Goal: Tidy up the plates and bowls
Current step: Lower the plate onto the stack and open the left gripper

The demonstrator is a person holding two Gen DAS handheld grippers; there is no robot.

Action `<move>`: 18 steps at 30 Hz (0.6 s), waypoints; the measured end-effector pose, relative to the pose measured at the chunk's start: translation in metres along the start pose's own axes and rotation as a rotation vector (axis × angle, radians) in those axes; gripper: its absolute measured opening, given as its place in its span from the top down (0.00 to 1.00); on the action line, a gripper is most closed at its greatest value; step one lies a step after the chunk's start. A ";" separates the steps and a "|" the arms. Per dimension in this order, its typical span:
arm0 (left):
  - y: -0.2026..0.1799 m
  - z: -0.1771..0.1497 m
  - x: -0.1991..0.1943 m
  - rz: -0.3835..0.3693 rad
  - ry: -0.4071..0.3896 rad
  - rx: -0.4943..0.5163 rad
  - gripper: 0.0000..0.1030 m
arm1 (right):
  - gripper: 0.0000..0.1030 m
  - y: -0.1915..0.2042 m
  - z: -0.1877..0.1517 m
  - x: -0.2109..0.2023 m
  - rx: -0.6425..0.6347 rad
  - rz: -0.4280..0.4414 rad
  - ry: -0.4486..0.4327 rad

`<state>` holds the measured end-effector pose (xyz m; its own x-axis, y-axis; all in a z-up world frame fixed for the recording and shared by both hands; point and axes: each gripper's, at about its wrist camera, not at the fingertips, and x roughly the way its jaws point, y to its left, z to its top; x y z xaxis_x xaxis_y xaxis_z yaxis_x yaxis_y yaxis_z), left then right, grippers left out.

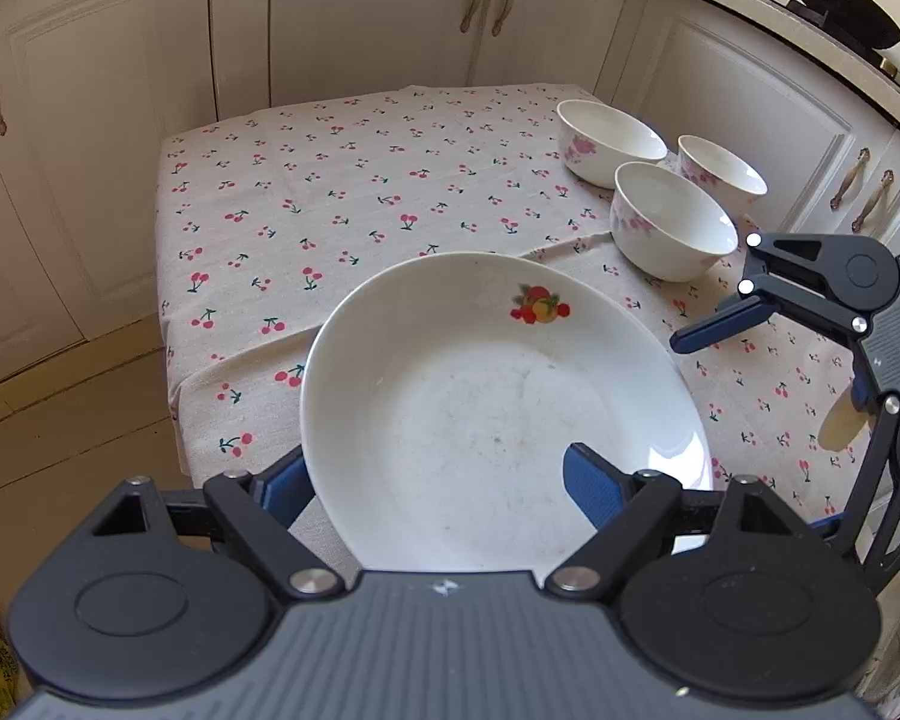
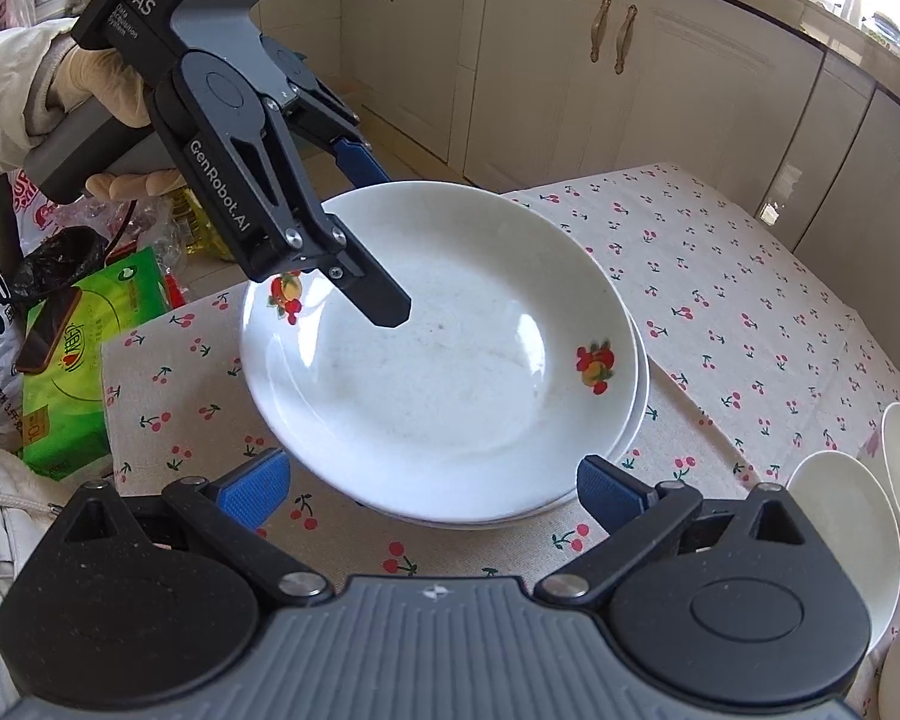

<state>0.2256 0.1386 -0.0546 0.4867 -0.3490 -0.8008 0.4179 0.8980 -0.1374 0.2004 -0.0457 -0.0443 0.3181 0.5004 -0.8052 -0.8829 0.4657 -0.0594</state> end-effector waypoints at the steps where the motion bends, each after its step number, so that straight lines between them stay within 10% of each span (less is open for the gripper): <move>1: 0.001 -0.001 0.001 0.000 0.002 -0.007 0.16 | 0.00 0.001 0.000 -0.001 0.001 -0.004 -0.008; 18: -0.048 -0.004 -0.027 0.067 -0.186 0.102 0.13 | 0.00 0.006 -0.037 -0.041 0.178 -0.262 -0.148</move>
<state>0.1896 0.1062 -0.0287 0.6448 -0.3417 -0.6837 0.4511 0.8922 -0.0205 0.1692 -0.0906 -0.0336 0.5844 0.4411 -0.6811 -0.6943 0.7062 -0.1384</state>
